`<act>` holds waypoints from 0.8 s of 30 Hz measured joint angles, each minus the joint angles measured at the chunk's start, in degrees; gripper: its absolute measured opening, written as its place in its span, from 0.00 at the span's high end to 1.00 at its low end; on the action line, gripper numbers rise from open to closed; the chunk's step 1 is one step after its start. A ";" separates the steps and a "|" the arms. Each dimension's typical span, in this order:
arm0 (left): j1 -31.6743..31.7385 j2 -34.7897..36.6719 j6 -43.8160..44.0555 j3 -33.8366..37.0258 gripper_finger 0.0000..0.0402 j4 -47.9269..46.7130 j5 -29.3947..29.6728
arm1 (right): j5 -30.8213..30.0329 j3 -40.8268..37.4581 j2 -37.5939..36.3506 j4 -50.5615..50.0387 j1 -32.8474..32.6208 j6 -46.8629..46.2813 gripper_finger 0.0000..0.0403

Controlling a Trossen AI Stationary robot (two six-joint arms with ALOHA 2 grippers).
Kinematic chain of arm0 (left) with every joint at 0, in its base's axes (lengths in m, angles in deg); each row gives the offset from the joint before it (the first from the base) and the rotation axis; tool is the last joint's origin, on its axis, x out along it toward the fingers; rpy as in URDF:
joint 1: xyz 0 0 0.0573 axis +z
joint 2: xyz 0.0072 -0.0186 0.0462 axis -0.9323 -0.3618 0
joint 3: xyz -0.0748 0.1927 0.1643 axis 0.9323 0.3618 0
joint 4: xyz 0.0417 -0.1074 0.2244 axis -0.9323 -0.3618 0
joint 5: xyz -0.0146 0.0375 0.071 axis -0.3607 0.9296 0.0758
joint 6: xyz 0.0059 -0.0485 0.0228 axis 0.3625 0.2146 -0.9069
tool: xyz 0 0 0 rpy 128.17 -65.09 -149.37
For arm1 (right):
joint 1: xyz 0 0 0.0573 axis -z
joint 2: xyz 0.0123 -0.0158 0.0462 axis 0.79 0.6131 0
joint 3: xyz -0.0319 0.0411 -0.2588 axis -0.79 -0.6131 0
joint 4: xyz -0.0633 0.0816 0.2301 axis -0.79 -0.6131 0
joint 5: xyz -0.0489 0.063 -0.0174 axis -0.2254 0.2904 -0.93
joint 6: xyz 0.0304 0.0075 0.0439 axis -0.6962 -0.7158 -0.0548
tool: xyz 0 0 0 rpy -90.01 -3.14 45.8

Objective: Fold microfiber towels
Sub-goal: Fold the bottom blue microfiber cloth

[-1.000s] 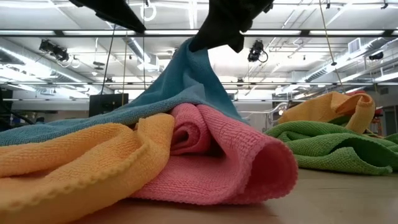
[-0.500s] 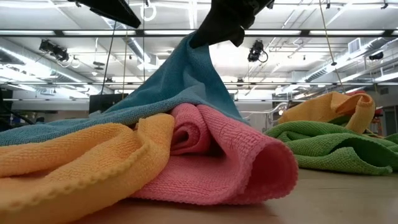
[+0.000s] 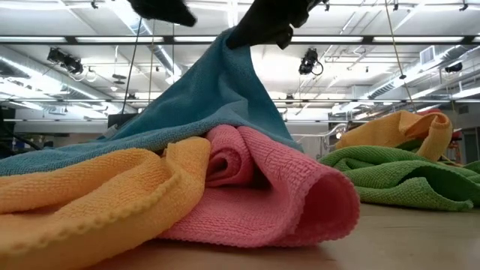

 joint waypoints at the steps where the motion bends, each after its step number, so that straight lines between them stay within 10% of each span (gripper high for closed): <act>1: 0.64 0.00 -0.50 0.00 0.47 0.50 -0.02 | 0.00 0.00 0.00 0.04 0.00 0.21 0.98; 12: 7.47 -1.63 -0.47 -0.06 0.37 3.54 -6.54 | 0.04 -0.01 0.00 0.19 0.00 1.65 0.98; 24: 13.33 -3.76 -0.60 0.00 0.50 4.26 -14.08 | 0.24 -0.02 0.00 0.53 0.00 2.79 0.98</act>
